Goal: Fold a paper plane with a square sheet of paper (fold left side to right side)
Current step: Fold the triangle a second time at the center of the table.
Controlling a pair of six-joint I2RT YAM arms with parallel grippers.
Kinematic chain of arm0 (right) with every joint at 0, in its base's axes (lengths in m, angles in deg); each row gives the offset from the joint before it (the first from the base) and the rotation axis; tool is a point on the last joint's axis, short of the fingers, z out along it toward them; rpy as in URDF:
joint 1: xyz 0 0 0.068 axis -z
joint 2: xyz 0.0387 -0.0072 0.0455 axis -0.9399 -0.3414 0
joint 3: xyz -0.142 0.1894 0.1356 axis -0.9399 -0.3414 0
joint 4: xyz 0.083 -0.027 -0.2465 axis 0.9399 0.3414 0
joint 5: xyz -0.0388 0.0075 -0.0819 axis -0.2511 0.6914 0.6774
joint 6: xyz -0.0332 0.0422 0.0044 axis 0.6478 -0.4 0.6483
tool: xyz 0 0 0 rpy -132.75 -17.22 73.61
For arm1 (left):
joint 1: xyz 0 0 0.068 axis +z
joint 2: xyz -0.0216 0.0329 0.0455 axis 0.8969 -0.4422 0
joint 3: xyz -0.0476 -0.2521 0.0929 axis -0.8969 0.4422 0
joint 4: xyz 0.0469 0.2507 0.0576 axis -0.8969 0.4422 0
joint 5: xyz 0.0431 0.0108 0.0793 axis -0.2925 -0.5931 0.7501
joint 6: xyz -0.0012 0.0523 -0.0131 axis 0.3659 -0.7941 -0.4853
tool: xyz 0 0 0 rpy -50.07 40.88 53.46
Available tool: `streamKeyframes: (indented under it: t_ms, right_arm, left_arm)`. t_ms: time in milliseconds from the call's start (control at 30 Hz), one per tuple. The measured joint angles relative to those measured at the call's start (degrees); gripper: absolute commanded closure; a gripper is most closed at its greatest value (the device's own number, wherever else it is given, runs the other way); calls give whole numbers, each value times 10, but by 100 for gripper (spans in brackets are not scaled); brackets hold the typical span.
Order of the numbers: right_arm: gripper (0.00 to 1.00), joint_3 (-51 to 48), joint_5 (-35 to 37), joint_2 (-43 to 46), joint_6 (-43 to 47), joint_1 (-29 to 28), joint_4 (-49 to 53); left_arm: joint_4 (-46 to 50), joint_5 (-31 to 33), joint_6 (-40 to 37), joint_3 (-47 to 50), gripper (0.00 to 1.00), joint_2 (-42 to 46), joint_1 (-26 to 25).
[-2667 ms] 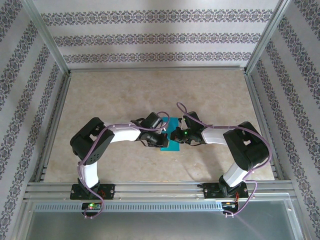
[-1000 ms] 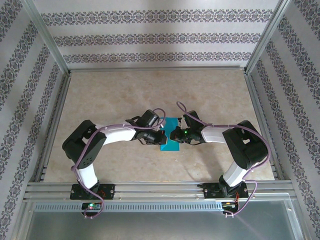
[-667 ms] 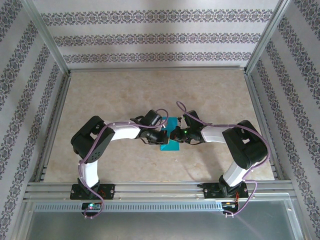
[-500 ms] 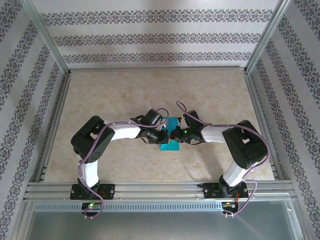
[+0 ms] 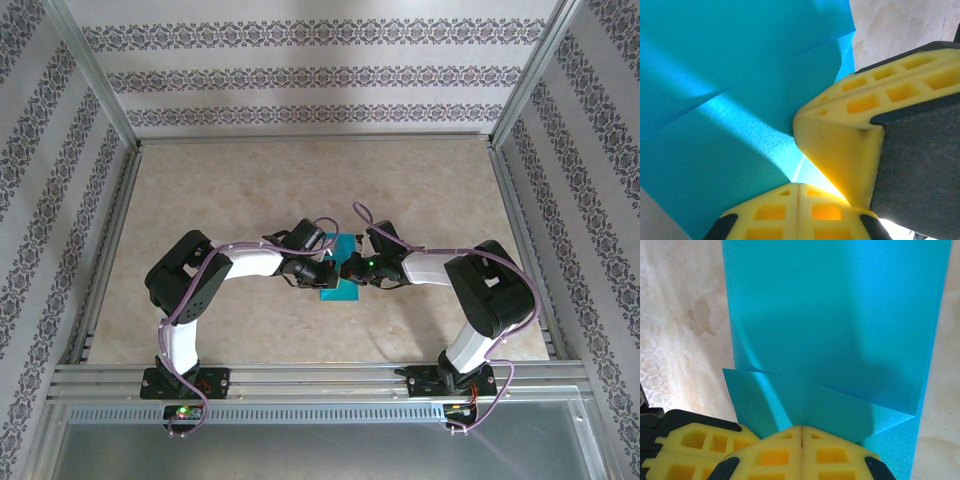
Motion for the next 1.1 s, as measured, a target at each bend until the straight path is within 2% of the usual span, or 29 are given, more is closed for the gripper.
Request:
streamKeyframes:
  t_ms: [333, 900, 1000, 1100]
  right_arm:
    - [100, 2, -1, -2, 0, 0, 0]
    - [100, 14, 0, -5, 0, 0, 12]
    - [93, 22, 3, -5, -1, 0, 24]
    - [82, 35, 4, -2, -4, 0, 35]
  left_arm:
    - [1, 14, -13, 23, 100, 19, 0]
    - [54, 35, -25, 117, 100, 124, -1]
    - [55, 35, -25, 117, 100, 139, 0]
    - [52, 35, -18, 117, 91, 155, 2]
